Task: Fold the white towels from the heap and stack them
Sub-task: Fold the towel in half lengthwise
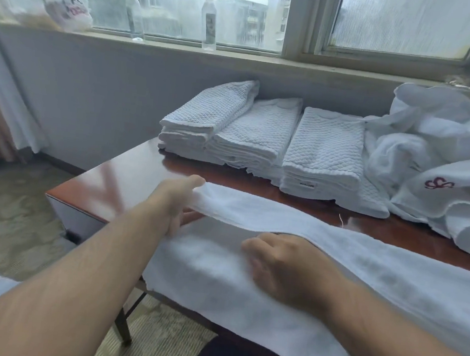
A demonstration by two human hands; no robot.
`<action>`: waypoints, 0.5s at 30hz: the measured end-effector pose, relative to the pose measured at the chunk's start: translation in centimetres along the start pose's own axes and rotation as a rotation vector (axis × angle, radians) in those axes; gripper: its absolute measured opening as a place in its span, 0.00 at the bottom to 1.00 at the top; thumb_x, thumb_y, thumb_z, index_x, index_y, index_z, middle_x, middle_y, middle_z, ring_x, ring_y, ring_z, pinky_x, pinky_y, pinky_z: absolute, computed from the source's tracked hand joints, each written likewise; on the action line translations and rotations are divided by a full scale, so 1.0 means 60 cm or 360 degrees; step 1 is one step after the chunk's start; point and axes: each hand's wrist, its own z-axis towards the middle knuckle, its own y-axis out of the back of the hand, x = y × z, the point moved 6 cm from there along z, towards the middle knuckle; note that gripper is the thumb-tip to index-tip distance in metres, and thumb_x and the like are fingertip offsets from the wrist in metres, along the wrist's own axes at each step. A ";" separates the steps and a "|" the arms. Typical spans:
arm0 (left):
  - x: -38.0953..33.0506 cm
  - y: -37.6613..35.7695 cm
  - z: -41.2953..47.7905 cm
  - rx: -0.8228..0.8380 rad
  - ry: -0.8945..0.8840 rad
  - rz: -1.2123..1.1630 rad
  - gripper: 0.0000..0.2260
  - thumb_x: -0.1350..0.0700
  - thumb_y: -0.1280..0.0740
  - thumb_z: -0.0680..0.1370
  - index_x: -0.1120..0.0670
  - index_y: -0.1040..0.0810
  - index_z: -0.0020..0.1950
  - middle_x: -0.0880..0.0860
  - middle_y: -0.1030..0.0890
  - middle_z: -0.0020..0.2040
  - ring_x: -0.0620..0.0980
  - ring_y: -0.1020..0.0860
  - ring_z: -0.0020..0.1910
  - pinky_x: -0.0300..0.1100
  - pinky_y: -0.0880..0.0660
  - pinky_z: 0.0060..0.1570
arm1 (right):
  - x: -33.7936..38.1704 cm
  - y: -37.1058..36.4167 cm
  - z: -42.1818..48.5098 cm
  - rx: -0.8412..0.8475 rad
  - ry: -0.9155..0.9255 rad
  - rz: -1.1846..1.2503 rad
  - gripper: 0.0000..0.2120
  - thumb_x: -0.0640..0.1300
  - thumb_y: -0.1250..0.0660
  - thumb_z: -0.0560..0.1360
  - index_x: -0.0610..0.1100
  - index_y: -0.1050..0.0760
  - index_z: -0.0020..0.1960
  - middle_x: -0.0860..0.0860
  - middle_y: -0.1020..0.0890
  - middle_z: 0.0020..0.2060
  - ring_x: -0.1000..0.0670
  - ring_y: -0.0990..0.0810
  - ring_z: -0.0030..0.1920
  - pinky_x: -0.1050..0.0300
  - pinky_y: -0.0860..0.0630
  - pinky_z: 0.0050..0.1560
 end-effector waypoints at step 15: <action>-0.047 -0.034 0.010 0.0619 -0.0149 -0.0163 0.19 0.56 0.38 0.71 0.60 0.20 0.59 0.62 0.17 0.53 0.59 0.17 0.46 0.48 0.19 0.43 | -0.072 -0.002 -0.054 0.0260 -0.1026 -0.0248 0.42 0.73 0.54 0.71 0.51 0.40 0.78 0.47 0.35 0.77 0.44 0.36 0.75 0.47 0.37 0.72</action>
